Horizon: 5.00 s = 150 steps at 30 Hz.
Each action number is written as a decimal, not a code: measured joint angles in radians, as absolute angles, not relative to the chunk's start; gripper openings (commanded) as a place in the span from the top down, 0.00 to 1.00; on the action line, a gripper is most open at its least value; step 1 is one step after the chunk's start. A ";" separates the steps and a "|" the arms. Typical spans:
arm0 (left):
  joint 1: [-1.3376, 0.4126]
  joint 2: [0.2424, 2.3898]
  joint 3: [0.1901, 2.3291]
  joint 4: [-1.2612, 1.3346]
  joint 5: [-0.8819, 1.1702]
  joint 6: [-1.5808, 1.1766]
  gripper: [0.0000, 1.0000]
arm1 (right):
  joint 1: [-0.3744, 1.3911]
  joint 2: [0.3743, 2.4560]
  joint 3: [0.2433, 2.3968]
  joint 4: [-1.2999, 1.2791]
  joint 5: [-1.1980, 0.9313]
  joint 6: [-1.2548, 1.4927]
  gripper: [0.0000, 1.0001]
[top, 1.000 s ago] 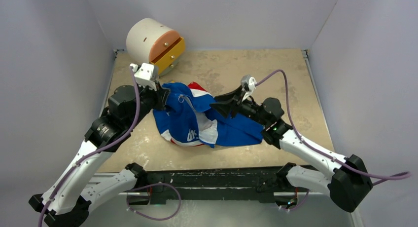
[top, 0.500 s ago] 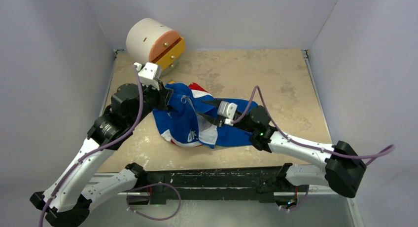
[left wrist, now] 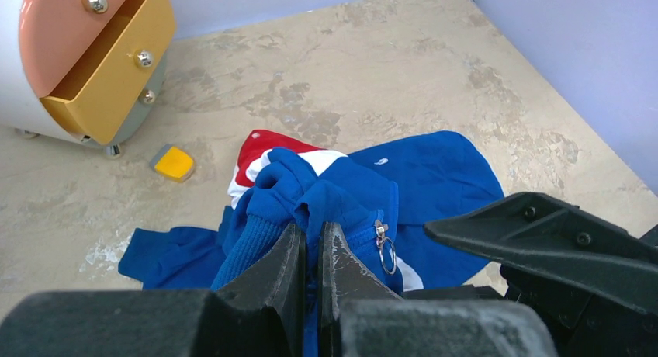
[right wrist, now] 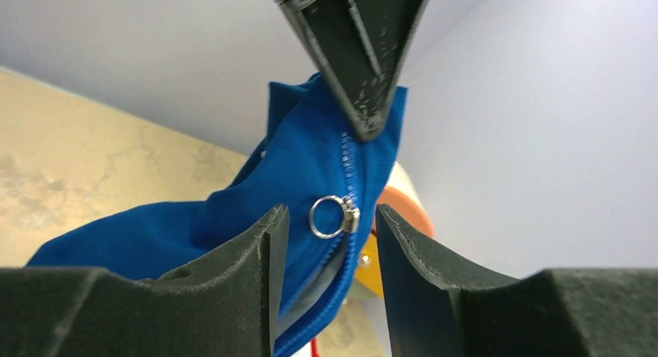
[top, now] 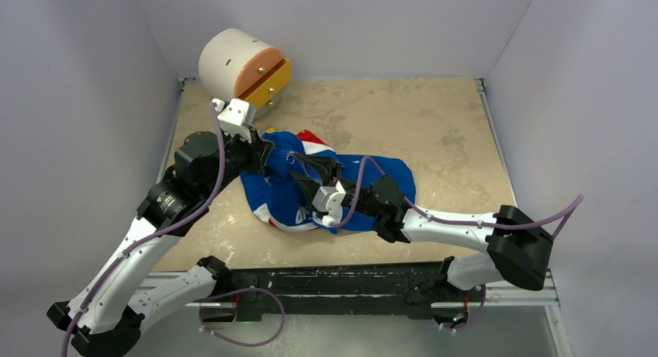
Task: Zip up the jacket
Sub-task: Pick up the zipper from the jacket, then zip the zipper on the jacket.
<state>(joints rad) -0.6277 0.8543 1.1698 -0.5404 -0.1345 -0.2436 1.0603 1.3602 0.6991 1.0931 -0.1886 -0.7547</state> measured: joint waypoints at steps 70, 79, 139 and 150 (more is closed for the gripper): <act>-0.628 0.839 1.170 -0.540 -0.106 -0.244 1.00 | 1.020 1.467 0.738 1.105 -0.179 -0.496 0.65; -0.628 0.836 1.170 -0.540 -0.090 -0.244 1.00 | 0.996 1.467 0.751 1.096 -0.266 -0.479 0.88; -0.628 0.761 1.101 -0.479 -0.093 -0.152 1.00 | 0.892 1.233 0.790 0.622 -0.185 0.897 0.58; -0.628 0.767 1.101 -0.476 -0.085 -0.147 1.00 | 0.863 1.330 0.827 0.701 -0.239 1.063 0.60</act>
